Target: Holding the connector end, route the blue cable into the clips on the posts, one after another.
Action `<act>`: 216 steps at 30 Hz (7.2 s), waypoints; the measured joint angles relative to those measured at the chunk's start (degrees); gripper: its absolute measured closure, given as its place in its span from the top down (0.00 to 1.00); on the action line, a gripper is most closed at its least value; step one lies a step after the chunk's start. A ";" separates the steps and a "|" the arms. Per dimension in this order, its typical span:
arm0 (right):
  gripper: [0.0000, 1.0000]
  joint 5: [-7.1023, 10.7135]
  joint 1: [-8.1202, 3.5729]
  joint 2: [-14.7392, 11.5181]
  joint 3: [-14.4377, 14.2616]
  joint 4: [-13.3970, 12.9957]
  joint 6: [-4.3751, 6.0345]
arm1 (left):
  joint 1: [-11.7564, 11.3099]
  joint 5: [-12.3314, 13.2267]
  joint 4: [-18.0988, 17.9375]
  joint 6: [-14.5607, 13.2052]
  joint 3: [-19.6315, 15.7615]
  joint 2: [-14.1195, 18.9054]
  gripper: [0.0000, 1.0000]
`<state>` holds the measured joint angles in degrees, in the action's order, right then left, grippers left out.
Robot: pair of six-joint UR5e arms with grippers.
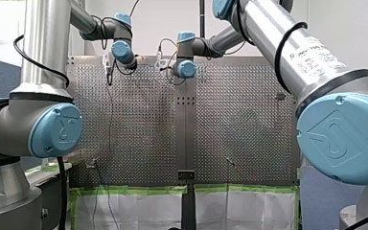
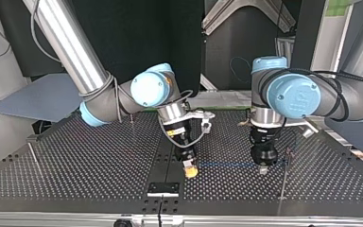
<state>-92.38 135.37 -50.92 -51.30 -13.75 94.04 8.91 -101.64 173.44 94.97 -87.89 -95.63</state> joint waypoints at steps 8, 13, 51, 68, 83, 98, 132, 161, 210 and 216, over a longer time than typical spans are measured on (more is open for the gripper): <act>0.00 -0.05 -0.56 0.00 -0.16 1.44 -0.08 | 0.75 0.04 1.06 -0.11 0.00 -1.38 0.00; 0.00 -0.10 -1.10 -0.01 -1.07 3.11 -0.73 | 1.83 -0.40 1.24 -0.86 -0.03 -2.58 0.00; 0.00 -0.95 -5.67 0.77 -17.88 -3.78 -2.06 | 10.67 -6.93 -0.96 -1.95 -1.62 -11.17 0.00; 0.00 -1.89 -6.23 2.19 -26.30 -11.05 -3.34 | 13.22 -8.18 -6.30 -1.57 -5.73 -13.25 0.00; 0.00 -2.54 -7.43 3.68 -34.15 -19.59 -3.70 | 17.88 -9.40 -12.05 -1.66 -8.82 -20.03 0.00; 0.00 -4.60 -8.77 7.28 -39.39 -26.36 -3.09 | 20.53 -9.79 -19.52 -0.66 -11.03 -25.60 0.00; 0.00 -4.91 -13.27 12.24 -52.45 -43.88 -1.94 | 26.09 -10.25 -32.22 0.04 -11.05 -40.57 0.00; 0.00 -5.53 -17.45 14.40 -59.13 -51.01 -1.55 | 33.04 -14.51 -38.42 -0.38 -11.04 -44.38 0.00; 0.00 13.28 -33.97 11.49 -63.42 -55.63 -1.73 | 40.84 -22.03 -30.28 0.08 9.37 -55.13 0.00; 0.00 15.17 -33.99 11.49 -63.40 -54.67 -3.19 | 41.59 -23.51 -27.79 0.71 12.94 -58.31 0.00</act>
<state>-77.21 101.38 -39.43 -114.70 -68.42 90.84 50.50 -125.15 145.65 95.68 -74.95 -153.94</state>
